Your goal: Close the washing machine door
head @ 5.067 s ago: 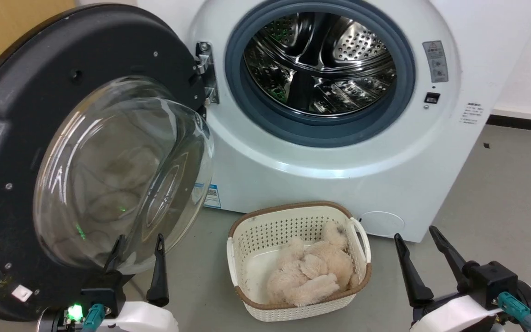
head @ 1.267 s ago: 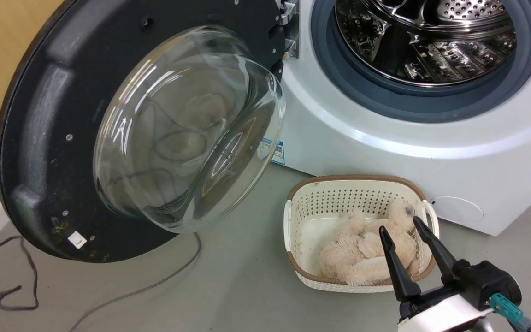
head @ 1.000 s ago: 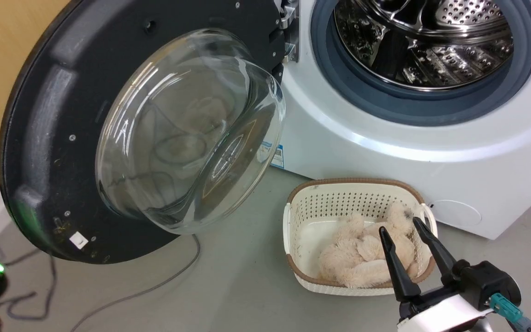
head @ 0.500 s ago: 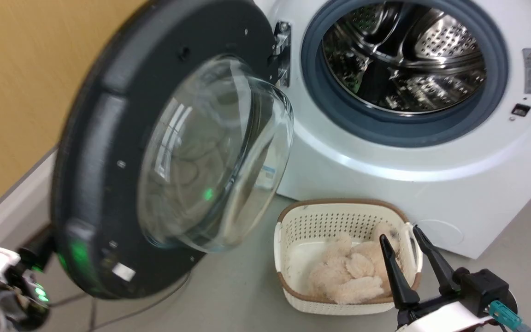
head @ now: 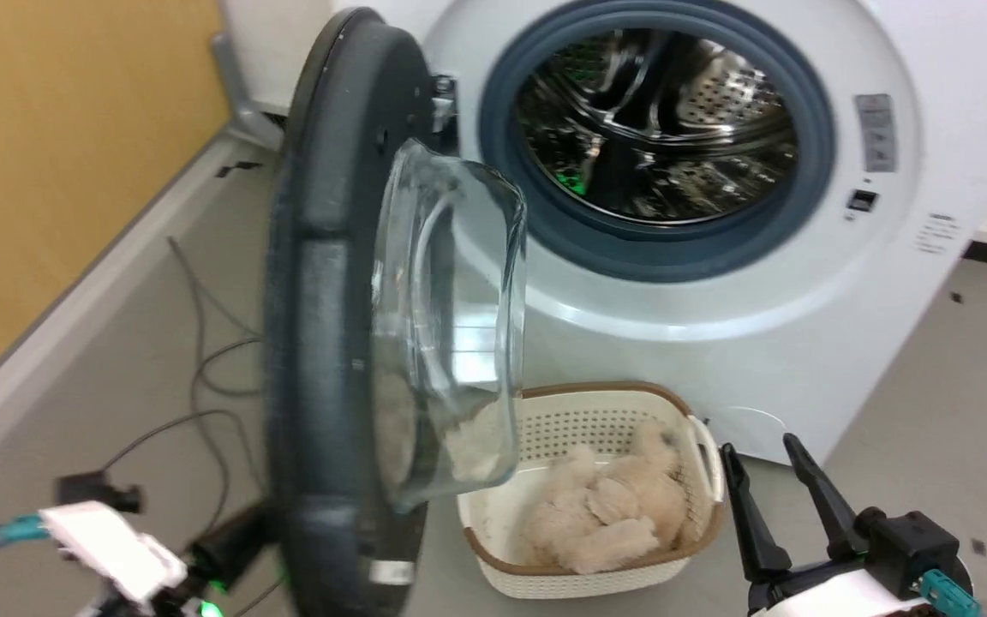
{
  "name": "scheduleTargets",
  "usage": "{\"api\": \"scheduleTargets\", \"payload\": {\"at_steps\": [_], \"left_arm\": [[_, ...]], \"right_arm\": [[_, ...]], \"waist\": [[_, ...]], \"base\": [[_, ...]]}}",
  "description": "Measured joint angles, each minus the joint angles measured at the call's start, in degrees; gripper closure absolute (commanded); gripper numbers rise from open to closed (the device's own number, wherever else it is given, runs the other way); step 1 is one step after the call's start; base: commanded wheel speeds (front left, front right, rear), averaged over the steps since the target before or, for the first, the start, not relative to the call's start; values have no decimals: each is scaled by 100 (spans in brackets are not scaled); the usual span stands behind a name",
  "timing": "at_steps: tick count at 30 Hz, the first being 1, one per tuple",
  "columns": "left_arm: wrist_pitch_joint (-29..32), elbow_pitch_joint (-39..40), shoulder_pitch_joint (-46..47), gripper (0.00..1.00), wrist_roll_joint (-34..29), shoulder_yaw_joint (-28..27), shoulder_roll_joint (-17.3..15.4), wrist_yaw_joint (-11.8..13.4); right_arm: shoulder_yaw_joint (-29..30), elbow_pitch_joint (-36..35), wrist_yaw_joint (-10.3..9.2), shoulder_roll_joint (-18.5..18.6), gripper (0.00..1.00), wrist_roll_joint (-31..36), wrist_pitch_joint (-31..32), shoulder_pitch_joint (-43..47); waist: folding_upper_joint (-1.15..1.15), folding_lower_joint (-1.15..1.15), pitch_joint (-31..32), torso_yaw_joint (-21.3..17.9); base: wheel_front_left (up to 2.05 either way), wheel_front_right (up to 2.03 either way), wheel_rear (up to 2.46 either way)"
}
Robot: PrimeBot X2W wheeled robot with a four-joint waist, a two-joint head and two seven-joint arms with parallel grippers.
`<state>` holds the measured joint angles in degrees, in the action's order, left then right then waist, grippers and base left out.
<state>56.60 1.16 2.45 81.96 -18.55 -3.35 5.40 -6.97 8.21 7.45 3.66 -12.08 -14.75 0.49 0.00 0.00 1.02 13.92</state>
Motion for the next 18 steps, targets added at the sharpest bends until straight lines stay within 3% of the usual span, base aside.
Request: {"api": "scheduleTargets", "payload": {"at_steps": [8, 18], "left_arm": [[-714, 276, -439, 100, 717, 1212, 32, 21], [-1608, 19, -300, 100, 1206, 2098, 35, -258]], "right_arm": [[80, -12, 0, -12, 0, 57, -1, -8], [129, -64, 0, -8, 0, 78, 0, -107]], "waist": [[0, 0, -126, -622], [0, 0, -457, -1635]], "base": [[0, 0, 0], [0, 0, 0]]}}
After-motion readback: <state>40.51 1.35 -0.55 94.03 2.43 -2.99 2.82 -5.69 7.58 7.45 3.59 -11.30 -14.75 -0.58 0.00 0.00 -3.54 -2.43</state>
